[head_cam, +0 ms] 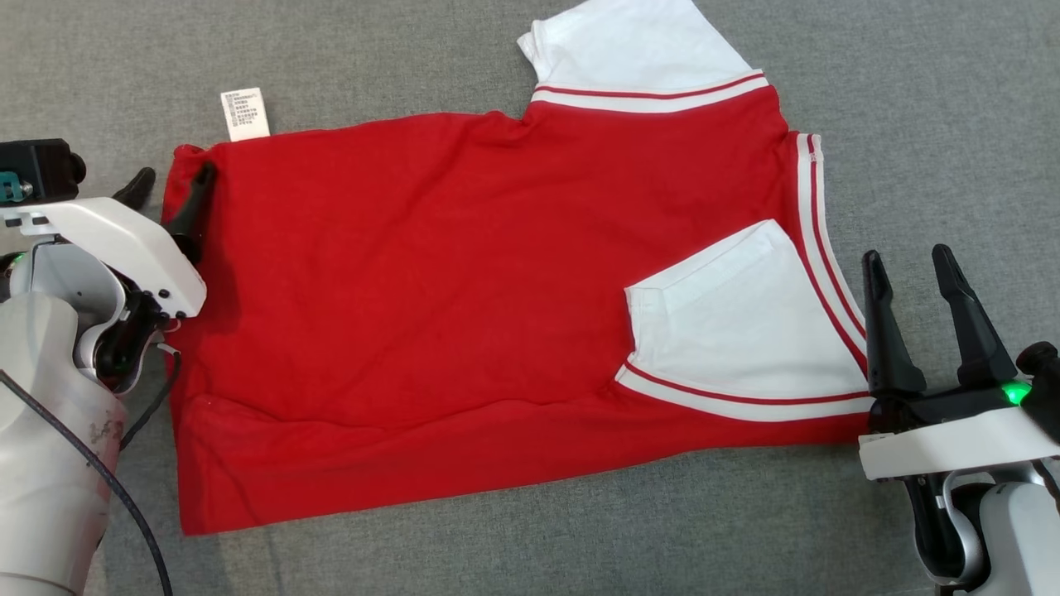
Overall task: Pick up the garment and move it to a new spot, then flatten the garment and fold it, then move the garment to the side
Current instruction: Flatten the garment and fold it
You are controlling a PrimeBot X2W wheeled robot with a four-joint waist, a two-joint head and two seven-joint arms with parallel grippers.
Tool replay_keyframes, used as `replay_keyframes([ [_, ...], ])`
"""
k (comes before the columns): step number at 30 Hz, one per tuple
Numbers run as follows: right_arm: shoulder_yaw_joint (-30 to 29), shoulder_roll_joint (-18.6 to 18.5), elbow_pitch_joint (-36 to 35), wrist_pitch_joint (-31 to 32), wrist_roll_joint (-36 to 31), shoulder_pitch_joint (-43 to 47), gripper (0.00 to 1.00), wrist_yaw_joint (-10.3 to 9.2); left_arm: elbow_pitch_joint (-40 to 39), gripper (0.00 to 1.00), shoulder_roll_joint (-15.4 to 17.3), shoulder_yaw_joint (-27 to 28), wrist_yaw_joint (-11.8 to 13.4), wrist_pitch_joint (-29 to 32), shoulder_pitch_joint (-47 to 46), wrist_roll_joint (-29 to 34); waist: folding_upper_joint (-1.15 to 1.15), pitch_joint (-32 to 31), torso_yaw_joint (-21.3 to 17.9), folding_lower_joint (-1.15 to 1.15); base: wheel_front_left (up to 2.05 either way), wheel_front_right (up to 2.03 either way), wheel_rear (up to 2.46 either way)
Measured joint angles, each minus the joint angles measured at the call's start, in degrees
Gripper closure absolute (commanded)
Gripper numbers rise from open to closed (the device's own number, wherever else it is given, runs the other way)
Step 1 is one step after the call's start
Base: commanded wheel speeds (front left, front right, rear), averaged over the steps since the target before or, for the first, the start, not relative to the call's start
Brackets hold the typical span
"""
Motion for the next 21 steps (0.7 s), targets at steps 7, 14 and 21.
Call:
replay_keyframes([
  [7,0.5,-0.4,1.3,-0.5,0.5,-2.5,0.0,0.0,0.3,1.0,1.2,-4.4,-0.1,0.4,-1.5,-4.6,0.0,1.2,-0.1,0.0,0.0,0.0,0.0],
  [14,-1.0,-6.4,6.0,1.1,3.6,-16.1,0.0,0.0,-0.2,1.0,2.3,-8.6,-0.2,-1.5,-3.3,-7.5,0.0,2.4,0.6,0.0,0.0,0.0,0.0],
  [21,2.4,-13.7,22.3,10.0,7.8,-36.4,0.0,-0.01,-0.4,1.0,-1.9,-14.1,-0.2,-3.7,-7.4,-9.1,0.0,3.5,5.0,0.0,0.0,0.0,0.0],
])
